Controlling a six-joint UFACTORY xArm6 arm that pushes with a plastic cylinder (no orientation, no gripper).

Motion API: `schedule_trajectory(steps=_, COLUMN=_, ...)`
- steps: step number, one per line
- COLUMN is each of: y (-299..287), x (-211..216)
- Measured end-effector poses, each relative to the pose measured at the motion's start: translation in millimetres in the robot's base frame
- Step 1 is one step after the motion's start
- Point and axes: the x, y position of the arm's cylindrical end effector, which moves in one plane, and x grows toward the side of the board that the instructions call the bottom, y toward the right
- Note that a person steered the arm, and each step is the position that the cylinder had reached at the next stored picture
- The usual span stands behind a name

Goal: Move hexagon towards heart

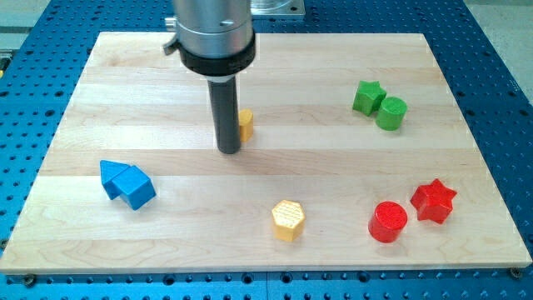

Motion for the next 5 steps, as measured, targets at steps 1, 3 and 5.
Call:
schedule_trajectory(steps=1, y=39.6, x=17.8)
schedule_trajectory(steps=3, y=-24.2, x=-29.9)
schedule_trajectory(steps=5, y=97.8, x=13.4)
